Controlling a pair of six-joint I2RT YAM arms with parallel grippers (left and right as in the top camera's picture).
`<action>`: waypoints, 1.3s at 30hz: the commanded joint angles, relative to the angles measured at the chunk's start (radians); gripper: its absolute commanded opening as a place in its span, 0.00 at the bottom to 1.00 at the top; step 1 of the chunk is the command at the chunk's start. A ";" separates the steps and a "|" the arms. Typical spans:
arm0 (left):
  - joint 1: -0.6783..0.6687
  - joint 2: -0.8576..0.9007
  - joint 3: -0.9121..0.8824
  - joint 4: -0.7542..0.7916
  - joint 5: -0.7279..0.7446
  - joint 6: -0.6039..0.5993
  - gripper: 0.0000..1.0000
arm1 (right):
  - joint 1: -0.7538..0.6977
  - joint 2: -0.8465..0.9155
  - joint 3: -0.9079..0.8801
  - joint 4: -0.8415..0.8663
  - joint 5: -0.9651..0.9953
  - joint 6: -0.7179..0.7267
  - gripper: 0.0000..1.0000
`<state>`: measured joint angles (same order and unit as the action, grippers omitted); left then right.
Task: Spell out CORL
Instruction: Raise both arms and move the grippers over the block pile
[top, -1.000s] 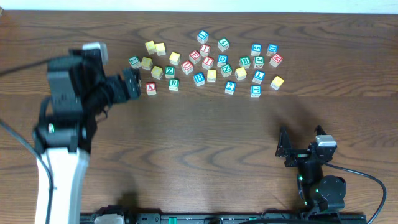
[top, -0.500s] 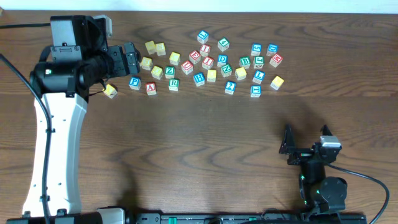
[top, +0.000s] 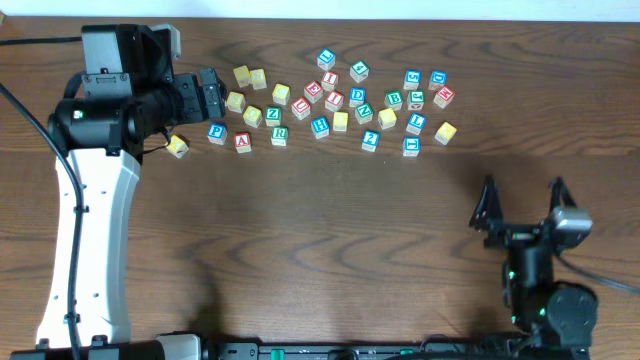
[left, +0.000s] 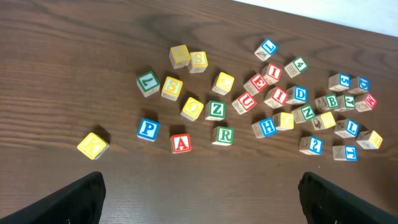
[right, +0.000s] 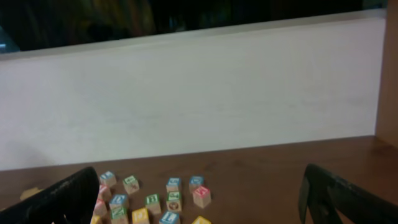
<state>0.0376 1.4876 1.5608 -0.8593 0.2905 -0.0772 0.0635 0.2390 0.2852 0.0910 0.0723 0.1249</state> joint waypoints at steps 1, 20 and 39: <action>-0.002 0.008 0.027 -0.012 0.012 0.010 0.98 | -0.013 0.162 0.125 -0.013 -0.055 -0.003 0.99; -0.002 0.008 0.027 -0.015 0.012 0.010 0.98 | -0.012 1.136 0.921 -0.482 -0.156 -0.146 0.99; -0.002 0.008 0.026 -0.015 0.013 0.010 0.98 | 0.008 1.455 1.362 -1.091 -0.241 -0.148 0.99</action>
<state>0.0376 1.4879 1.5612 -0.8719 0.2905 -0.0772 0.0662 1.6939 1.6253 -0.9985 -0.1505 -0.0124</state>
